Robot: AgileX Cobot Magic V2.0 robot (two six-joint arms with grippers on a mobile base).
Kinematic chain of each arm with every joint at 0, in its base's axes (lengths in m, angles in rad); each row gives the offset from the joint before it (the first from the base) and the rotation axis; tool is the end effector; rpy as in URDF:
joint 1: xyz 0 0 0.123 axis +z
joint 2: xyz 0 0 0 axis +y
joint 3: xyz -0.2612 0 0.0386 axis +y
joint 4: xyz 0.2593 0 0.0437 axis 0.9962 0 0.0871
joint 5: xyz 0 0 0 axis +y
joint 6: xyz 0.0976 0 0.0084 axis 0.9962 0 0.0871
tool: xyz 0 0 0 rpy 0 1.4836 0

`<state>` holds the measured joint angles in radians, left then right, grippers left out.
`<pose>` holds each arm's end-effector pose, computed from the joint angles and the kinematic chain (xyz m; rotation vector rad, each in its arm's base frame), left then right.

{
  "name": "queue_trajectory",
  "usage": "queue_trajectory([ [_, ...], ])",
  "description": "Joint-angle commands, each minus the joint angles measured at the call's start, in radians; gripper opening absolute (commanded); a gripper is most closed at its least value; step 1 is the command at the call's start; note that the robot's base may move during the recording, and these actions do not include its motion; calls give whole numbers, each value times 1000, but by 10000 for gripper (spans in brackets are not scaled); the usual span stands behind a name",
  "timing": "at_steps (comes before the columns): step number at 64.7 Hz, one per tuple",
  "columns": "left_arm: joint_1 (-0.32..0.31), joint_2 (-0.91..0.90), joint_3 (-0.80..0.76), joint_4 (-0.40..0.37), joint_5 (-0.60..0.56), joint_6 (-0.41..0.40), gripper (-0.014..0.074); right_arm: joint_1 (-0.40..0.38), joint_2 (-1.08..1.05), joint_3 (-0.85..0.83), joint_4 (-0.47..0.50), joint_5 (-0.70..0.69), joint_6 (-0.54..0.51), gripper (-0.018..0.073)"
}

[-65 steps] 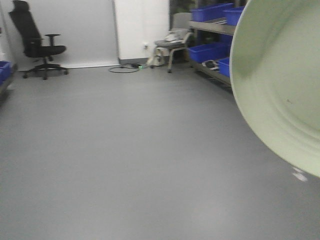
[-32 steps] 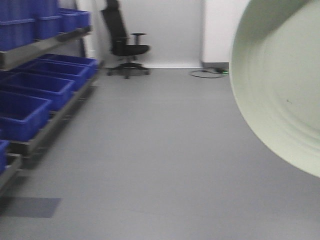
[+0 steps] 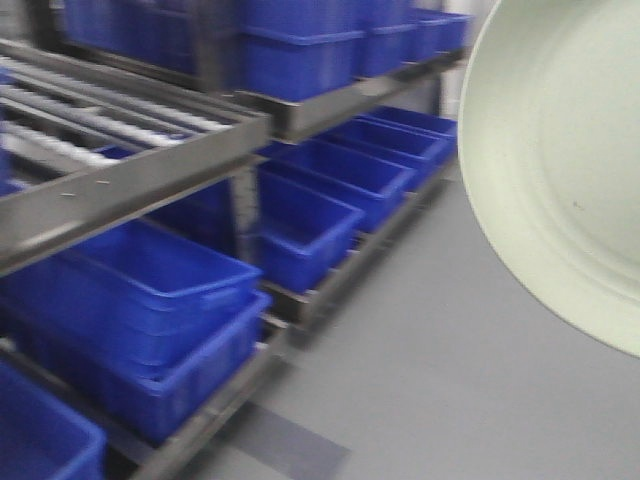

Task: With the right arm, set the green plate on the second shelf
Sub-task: 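Drive the base toward the shelf rack of blue bins, then lower the held plate with the right gripper into a blue bin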

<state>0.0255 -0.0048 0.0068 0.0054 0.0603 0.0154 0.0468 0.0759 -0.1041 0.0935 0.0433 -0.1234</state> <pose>0.0959 0.0025 0.2058 -0.0039 1.5460 0.0369 0.0980 0.0050 0.2392 -0.0608 1.4973 0.0166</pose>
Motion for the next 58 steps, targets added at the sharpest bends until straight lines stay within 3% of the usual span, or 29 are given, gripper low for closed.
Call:
queue_trajectory([
  [1,-2,-18,42,1,-82,-1,130,-2,10,-31,0,-111,5,50],
  [58,-2,-18,42,1,-82,-1,130,-2,15,-31,0,-111,5,50],
])
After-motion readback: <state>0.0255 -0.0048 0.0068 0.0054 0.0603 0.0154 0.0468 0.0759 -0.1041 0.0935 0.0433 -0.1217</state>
